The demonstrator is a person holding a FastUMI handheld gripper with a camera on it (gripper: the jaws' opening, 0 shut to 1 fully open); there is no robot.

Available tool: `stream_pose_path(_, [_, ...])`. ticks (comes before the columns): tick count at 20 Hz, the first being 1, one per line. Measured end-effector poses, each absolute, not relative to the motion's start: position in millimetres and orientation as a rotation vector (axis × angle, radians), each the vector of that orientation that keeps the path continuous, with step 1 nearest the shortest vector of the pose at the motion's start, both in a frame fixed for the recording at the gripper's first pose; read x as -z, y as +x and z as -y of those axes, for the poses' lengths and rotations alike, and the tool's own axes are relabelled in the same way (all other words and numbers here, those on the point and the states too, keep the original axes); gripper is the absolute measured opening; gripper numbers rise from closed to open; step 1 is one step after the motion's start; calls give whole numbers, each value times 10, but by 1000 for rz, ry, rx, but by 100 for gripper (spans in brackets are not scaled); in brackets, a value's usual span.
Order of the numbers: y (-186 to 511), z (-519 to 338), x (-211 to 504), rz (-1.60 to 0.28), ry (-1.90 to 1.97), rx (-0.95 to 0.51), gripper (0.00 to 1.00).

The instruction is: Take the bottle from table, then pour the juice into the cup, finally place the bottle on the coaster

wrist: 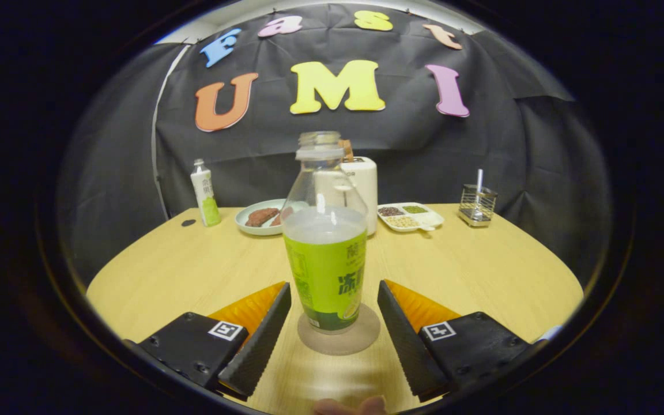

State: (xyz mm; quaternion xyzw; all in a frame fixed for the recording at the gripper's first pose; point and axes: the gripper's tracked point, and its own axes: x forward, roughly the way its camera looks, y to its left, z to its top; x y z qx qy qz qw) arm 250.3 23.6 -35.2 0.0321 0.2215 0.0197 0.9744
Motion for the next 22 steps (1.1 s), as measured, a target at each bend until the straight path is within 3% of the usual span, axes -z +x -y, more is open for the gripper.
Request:
stream_pose_path(10, [1289,-204,-491,-169,10,-38,99])
stream_pose_path(22, [-87,-282,-554,12,50,-58,99])
